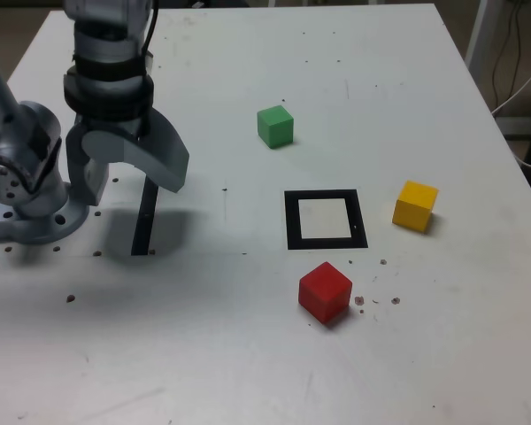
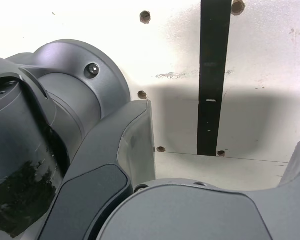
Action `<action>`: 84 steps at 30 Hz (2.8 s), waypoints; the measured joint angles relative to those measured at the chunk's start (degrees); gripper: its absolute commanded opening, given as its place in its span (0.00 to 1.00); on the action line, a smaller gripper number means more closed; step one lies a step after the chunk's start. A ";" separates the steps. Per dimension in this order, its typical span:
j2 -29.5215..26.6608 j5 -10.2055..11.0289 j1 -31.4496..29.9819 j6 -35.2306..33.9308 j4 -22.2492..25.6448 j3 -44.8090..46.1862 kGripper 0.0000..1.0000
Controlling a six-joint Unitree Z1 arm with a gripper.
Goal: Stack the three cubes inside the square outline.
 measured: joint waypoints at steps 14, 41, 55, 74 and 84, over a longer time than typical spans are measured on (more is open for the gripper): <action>0.77 -0.12 0.00 0.06 -0.29 -0.05 0.99; 4.05 -0.33 -7.15 -0.36 4.49 -10.58 0.99; 12.47 -1.38 -12.36 -3.77 6.52 -21.60 0.99; 27.90 -2.98 -18.34 -9.44 12.51 -43.32 0.99; 32.87 -3.59 -20.76 -10.88 15.16 -51.50 0.99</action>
